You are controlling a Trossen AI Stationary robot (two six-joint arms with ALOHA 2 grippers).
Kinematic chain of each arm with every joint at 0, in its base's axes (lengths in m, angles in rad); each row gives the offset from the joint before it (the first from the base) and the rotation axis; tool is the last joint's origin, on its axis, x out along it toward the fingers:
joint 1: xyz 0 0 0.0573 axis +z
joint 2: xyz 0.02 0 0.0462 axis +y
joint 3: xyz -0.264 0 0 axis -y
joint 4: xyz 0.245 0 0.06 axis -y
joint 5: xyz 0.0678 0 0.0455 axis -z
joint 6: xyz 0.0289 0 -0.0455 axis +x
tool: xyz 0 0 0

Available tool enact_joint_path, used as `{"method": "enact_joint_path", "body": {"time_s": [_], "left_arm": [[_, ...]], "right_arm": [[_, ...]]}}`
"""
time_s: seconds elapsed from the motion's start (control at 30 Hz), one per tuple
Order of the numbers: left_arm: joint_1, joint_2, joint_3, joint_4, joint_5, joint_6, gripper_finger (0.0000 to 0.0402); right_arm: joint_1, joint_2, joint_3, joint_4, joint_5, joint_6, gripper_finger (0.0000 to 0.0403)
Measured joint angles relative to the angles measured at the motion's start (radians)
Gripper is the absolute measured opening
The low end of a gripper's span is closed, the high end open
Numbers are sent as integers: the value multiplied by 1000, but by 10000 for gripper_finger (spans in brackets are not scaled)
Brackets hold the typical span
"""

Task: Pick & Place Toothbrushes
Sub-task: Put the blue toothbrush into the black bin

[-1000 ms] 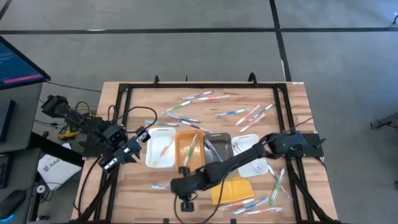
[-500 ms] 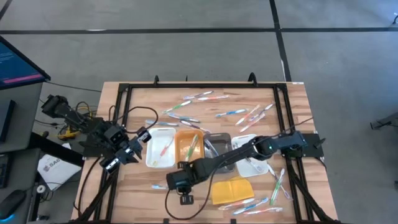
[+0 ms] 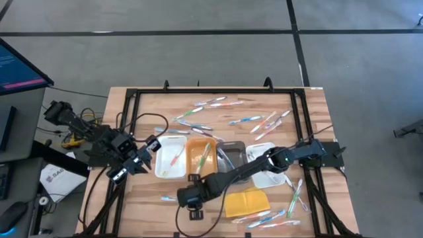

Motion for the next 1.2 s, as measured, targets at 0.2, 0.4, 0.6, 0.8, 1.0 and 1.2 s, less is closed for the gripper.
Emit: {"method": "enact_joint_path", "body": {"time_s": [0.2, 0.4, 0.6, 0.8, 1.0, 1.2], "left_arm": [[0, 0, 0, 0, 0, 0, 44], [0, 0, 0, -4, 0, 0, 44], [0, 0, 0, -6, 0, 0, 44], [0, 0, 0, -6, 0, 0, 44], [0, 0, 0, -6, 0, 0, 44], [0, 0, 0, -6, 0, 0, 44]], "right_arm": [[1, 23, -2, -9, -6, 1, 162], [2, 29, -1, 6, -7, 12, 196], [4, 31, -1, -9, 7, 14, 182], [8, 32, 19, -50, 52, -16, 159], [9, 30, 19, -40, 53, -160, 161], [21, 22, 19, -5, 56, -475, 175]]}}
